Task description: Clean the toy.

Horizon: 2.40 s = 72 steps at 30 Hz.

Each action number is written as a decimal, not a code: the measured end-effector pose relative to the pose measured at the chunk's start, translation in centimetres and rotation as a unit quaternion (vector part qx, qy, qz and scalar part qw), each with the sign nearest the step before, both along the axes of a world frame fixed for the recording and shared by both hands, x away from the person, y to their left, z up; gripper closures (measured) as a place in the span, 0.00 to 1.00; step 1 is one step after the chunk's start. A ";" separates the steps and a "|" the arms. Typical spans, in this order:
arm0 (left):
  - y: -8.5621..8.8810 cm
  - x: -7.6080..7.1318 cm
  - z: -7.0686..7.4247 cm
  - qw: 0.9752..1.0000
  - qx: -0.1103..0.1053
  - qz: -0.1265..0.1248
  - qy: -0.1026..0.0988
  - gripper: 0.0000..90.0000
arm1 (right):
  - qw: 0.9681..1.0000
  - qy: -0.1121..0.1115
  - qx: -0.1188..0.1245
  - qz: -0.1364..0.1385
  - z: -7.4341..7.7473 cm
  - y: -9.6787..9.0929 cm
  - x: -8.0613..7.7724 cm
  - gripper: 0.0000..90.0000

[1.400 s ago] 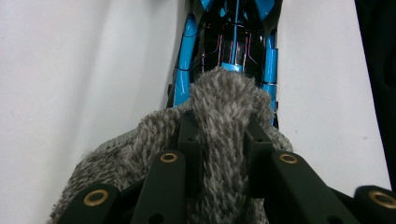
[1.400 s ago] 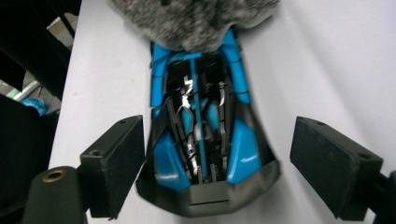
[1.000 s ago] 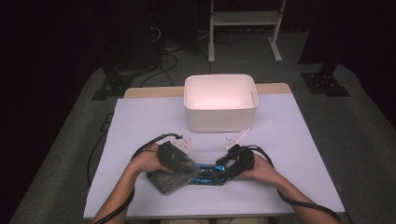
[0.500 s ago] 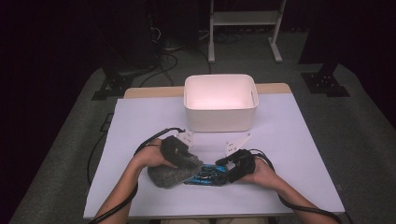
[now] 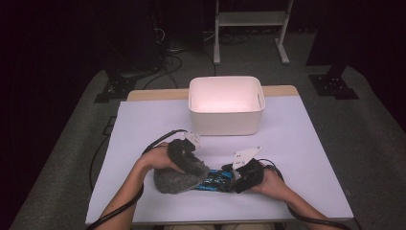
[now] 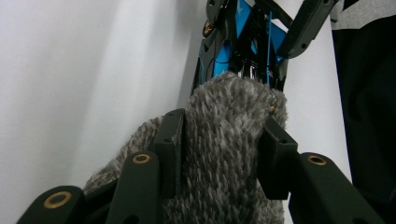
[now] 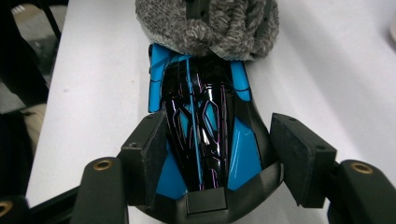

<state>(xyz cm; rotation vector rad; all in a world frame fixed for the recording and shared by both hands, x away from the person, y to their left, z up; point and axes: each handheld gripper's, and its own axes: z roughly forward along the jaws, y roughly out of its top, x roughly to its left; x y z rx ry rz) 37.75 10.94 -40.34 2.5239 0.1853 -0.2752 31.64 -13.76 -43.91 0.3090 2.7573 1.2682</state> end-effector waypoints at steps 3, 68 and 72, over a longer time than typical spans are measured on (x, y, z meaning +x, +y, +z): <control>0.2 -0.8 0.4 1.000 -0.003 -0.004 -0.022 0.66 | 1.000 -0.021 -0.011 0.005 0.3 0.2 -0.4 0.38; -7.1 -5.5 3.7 0.985 0.005 -0.116 -0.127 0.83 | 0.999 0.022 0.001 0.039 0.4 -0.5 -1.2 0.64; -7.5 -5.4 3.6 0.985 0.002 -0.121 -0.125 0.83 | 0.999 0.018 0.003 0.038 0.3 -0.5 -1.3 0.64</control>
